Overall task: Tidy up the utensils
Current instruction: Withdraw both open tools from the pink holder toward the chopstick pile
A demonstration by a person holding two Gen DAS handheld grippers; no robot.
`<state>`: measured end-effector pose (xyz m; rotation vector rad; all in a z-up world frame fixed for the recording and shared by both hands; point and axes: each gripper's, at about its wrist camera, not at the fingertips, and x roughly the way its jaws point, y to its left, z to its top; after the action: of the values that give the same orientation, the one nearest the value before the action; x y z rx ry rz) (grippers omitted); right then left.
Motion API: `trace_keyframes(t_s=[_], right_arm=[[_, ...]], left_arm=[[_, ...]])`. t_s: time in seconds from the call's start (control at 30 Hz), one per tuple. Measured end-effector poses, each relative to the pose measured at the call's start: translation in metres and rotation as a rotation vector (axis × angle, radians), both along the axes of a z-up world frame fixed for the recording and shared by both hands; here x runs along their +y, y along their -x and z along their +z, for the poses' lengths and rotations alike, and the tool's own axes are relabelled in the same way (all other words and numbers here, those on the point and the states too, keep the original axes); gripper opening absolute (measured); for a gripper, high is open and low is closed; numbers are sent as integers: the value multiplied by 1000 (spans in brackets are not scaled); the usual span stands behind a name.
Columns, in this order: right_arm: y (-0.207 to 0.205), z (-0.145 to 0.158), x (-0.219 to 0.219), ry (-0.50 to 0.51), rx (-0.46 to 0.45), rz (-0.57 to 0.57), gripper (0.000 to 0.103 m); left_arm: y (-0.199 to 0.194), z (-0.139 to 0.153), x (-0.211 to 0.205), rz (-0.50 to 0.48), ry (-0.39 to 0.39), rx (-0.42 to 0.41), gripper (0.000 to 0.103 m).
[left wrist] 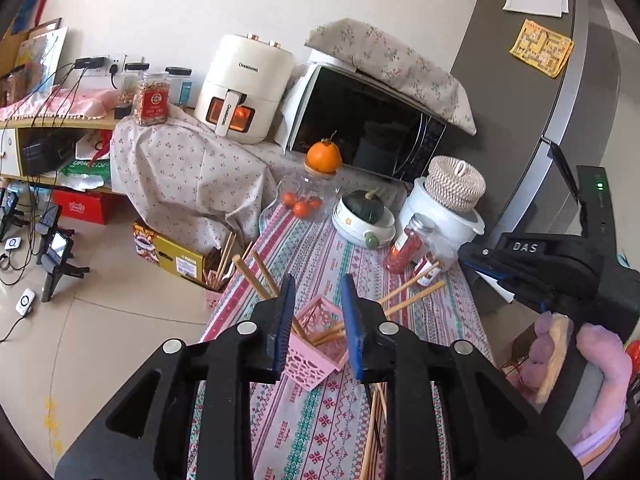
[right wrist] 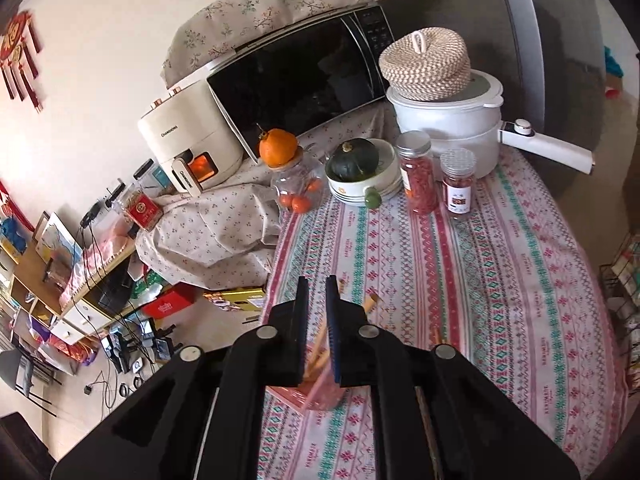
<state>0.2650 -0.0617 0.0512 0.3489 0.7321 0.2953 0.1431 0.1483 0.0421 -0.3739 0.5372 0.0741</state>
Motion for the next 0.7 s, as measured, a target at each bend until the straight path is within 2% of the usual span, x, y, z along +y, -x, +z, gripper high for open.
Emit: trace_keyframes(t_s=[0.13,0.27,0.37,0.5,0.7], right_arm=[[11,-12,-4,29,6,4,14],[28,-26,-8,84,-7,1,35],[38,-35,-9,131,-20,-2,38],[57,-48,-15,195,-50,-18,52],[80,-72,-22,292,-63,-31,62]], left_arm=[[-1,-9,-4,5,-8,35,32],[-1,-20,-11,10,-19,77,39],[1,-26,-16,11,-23,94,47],[7,-32,-23,18,-31,105,62],[14,-50,-40,7,-64,163,72]])
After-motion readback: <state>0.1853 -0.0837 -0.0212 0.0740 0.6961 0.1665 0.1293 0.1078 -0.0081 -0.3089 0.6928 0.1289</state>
